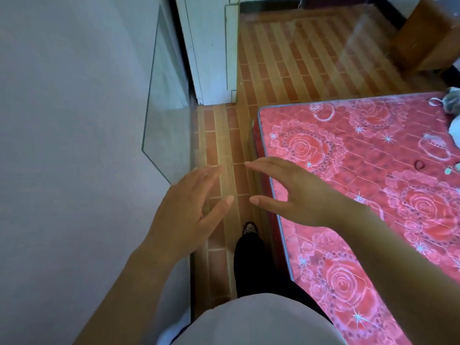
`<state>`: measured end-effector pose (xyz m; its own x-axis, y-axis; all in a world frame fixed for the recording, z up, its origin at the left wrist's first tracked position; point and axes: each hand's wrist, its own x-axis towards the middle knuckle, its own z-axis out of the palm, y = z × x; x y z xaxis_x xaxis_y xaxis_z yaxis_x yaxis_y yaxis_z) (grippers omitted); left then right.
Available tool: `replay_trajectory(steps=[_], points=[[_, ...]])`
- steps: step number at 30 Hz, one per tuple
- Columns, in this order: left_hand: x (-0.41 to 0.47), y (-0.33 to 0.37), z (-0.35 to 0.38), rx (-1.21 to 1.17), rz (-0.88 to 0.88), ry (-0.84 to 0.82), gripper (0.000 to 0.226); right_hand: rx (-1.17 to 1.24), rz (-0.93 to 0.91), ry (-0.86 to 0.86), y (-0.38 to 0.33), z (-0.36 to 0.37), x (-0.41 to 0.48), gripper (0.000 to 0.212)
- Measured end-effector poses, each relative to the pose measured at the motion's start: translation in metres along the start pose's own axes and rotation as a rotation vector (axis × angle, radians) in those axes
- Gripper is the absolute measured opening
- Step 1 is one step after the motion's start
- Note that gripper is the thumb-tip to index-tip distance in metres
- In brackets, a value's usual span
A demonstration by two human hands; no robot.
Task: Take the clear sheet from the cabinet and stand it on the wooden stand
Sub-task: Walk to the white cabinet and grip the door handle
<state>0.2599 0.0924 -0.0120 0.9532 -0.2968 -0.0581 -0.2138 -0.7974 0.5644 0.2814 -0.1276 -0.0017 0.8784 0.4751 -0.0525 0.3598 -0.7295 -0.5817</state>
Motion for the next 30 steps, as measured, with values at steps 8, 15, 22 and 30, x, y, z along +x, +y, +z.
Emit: replay_trajectory(steps=[8,15,22,30], points=[[0.174,0.012,-0.006,0.006,0.088,-0.054,0.067,0.033,0.077,0.045,0.09,-0.074,0.102,0.061],[0.285,0.016,-0.022,0.035,0.144,-0.04,0.065,0.016,0.077,0.072,0.142,-0.128,0.171,0.062],[0.368,-0.021,-0.042,-0.013,0.091,-0.024,0.065,0.051,0.086,0.025,0.175,-0.144,0.256,0.069],[0.496,-0.085,-0.075,-0.004,0.013,-0.078,0.073,0.053,0.13,-0.078,0.213,-0.176,0.4,0.064]])
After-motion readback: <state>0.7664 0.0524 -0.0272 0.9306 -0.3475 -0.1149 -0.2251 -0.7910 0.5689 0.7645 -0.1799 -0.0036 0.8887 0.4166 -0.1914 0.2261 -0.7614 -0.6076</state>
